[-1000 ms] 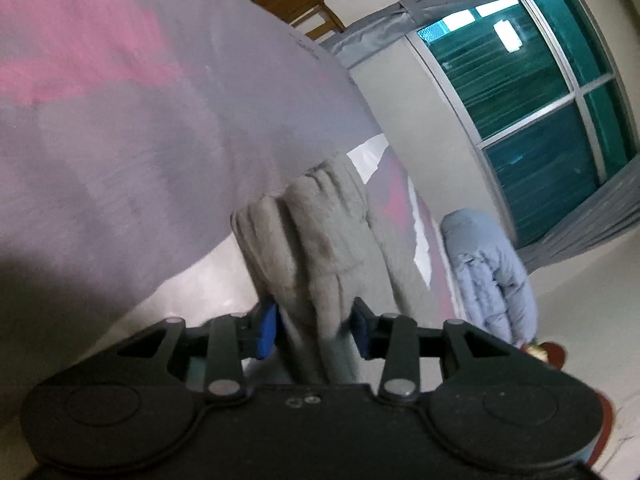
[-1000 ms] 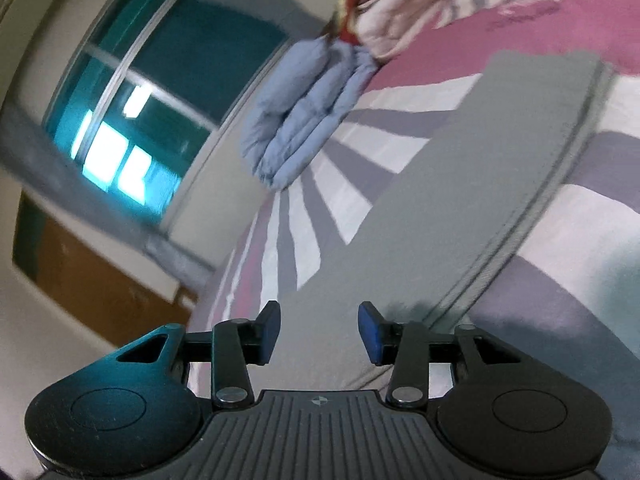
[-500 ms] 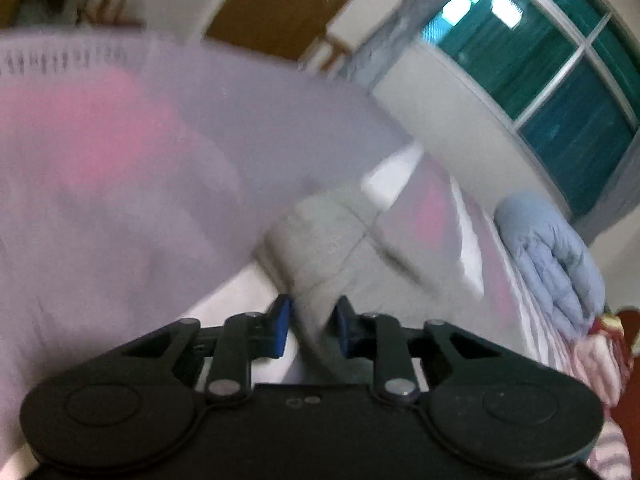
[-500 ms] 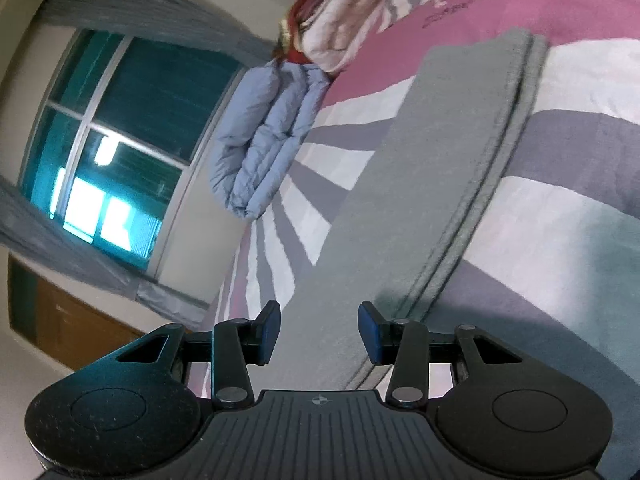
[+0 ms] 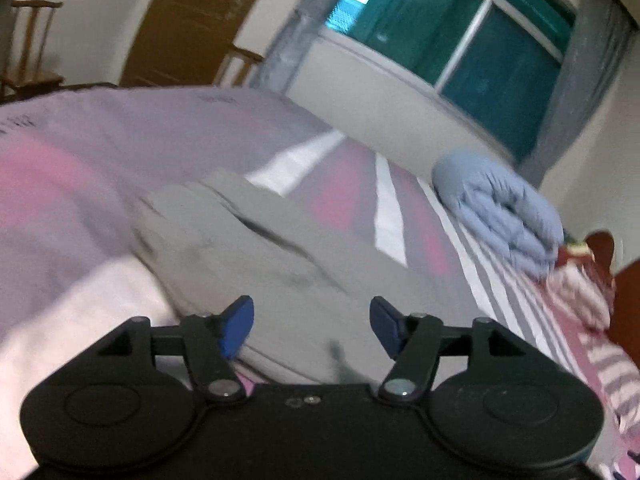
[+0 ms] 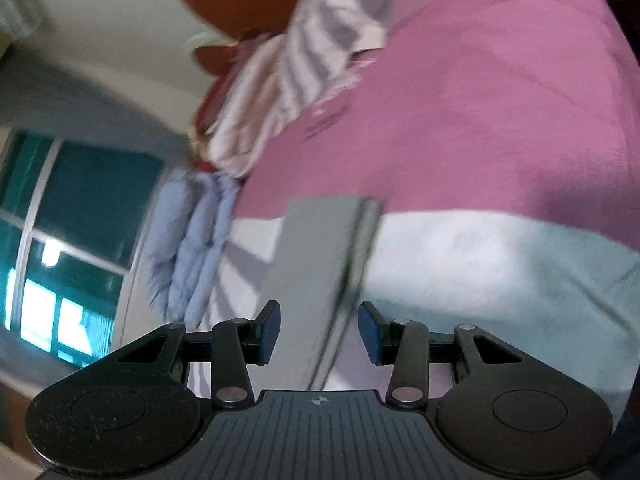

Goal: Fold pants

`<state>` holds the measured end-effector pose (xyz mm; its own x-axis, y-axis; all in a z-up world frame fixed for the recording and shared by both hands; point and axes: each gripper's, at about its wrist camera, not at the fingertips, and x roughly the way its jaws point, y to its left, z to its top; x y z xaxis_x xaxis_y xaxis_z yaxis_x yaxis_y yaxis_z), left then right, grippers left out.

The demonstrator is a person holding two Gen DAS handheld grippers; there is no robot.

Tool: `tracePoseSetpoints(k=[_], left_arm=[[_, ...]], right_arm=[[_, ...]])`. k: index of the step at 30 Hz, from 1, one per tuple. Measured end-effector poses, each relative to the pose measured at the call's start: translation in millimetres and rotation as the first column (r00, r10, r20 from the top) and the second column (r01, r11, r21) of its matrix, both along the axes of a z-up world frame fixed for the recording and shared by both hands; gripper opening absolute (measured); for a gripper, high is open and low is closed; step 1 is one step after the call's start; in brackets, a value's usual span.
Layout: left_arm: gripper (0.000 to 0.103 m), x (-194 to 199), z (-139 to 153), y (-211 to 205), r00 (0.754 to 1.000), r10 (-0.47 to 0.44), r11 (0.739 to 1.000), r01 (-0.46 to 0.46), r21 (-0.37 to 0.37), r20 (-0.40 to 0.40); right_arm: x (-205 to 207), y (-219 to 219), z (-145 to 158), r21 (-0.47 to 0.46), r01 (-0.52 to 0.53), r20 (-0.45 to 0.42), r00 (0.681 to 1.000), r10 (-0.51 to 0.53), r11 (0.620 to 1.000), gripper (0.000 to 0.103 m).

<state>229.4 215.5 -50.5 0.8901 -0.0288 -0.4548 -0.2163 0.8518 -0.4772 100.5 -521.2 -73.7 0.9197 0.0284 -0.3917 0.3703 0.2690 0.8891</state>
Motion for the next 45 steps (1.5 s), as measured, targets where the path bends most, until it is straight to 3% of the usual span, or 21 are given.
tracePoseSetpoints(k=[4, 8, 10, 11, 12, 13, 17, 19, 21, 22, 24, 28, 31, 37, 45], left_arm=[[0.059, 16.5, -20.1, -21.0, 0.999, 0.000, 1.000, 0.002, 0.028, -0.051], [0.060, 19.3, -30.3, -40.5, 0.998, 0.002, 0.986, 0.008, 0.168, -0.056], [0.068, 16.9, -28.7, -46.5, 0.998, -0.005, 0.979, 0.018, 0.201, -0.064], [0.069, 18.1, -27.7, -50.8, 0.997, -0.008, 0.974, 0.025, 0.225, -0.073], [0.072, 18.4, -27.6, -54.2, 0.997, -0.012, 0.968, 0.032, 0.250, -0.081], [0.072, 19.1, -28.0, -56.9, 0.996, -0.013, 0.963, 0.036, 0.269, -0.086], [0.072, 16.9, -28.9, -58.8, 0.997, -0.014, 0.962, 0.034, 0.272, -0.075], [0.072, 16.1, -29.5, -57.1, 0.997, -0.016, 0.963, 0.035, 0.268, -0.073], [0.073, 17.7, -29.3, -58.2, 0.997, -0.014, 0.961, 0.035, 0.275, -0.077], [0.073, 17.2, -29.1, -58.0, 0.997, -0.014, 0.960, 0.035, 0.278, -0.079], [0.073, 16.8, -27.9, -57.1, 0.997, -0.015, 0.959, 0.037, 0.281, -0.080], [0.073, 18.0, -28.4, -56.7, 0.997, -0.015, 0.960, 0.035, 0.277, -0.076], [0.073, 17.3, -28.4, -58.4, 0.997, -0.014, 0.957, 0.035, 0.288, -0.075], [0.073, 16.9, -28.4, -59.6, 0.997, -0.015, 0.956, 0.036, 0.291, -0.073], [0.073, 16.5, -28.6, -59.1, 0.998, -0.018, 0.956, 0.035, 0.290, -0.062]], right_arm=[[16.2, -11.2, -8.0, 0.017, -0.002, -0.010, 1.000, 0.002, 1.000, 0.044], [43.5, -16.5, -3.3, -0.028, -0.043, -0.068, 0.997, 0.041, 0.999, 0.045], [55.5, -16.2, 3.6, -0.074, -0.090, -0.096, 0.992, 0.083, 0.993, 0.044], [61.5, -15.2, 8.0, -0.103, -0.127, -0.104, 0.988, 0.117, 0.986, 0.042], [64.9, -13.0, 13.5, -0.136, -0.158, -0.100, 0.984, 0.145, 0.978, 0.030], [66.4, -12.7, 21.1, -0.174, -0.183, -0.086, 0.982, 0.170, 0.968, 0.009], [37.2, -4.3, 61.5, -0.383, -0.175, 0.080, 0.972, 0.221, 0.907, 0.009], [28.3, -1.1, 52.7, -0.442, -0.177, 0.054, 0.973, 0.223, 0.879, 0.009], [33.6, -8.9, 12.5, -0.383, -0.215, -0.076, 0.977, 0.201, 0.899, 0.009], [35.7, -15.3, -9.6, -0.293, -0.228, -0.103, 0.973, 0.207, 0.929, 0.009], [26.7, -20.8, -18.2, -0.229, -0.194, -0.024, 0.981, 0.193, 0.954, 0.011], [20.6, -22.6, -15.9, -0.164, -0.152, 0.007, 0.988, 0.155, 0.975, 0.026], [24.3, -30.2, -21.4, -0.088, -0.112, 0.005, 0.994, 0.113, 0.990, 0.028], [44.9, -33.6, -7.0, -0.149, -0.123, -0.068, 0.991, 0.114, 0.981, 0.027], [37.0, -33.3, -4.9, -0.121, -0.112, -0.076, 0.992, 0.104, 0.986, 0.028]])
